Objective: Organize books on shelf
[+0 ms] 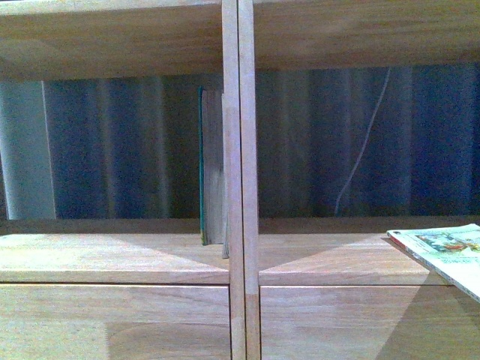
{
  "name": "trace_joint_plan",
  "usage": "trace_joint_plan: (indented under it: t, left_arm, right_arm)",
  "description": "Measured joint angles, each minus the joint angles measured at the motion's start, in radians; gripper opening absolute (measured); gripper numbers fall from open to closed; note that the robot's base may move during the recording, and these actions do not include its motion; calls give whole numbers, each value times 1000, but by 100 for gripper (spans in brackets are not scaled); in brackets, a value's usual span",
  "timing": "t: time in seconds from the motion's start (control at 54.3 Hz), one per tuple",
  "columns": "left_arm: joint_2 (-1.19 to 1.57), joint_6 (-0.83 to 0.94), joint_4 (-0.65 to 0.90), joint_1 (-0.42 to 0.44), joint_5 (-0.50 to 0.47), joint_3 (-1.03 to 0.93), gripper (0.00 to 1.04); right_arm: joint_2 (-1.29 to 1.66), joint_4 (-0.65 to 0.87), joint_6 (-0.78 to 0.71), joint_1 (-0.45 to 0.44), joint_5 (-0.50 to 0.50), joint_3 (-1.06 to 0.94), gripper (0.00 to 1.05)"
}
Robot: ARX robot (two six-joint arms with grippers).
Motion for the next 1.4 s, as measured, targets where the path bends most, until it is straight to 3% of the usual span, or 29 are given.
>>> trace_joint_plan:
  t: [0.35,0.885,1.032,1.401]
  left_arm:
    - [0,0,0,0,0,0,97]
    - [0,0,0,0,0,0,97]
    - [0,0,0,0,0,0,97]
    - [0,0,0,0,0,0,97]
  right_arm:
    - [219,15,201,23,-37,169,98]
    - [301,-43,231,-50,-45,333,98]
    - [301,-48,232,-57,-45,336,71]
    - [301,-26,232,-61,-44,335,20]
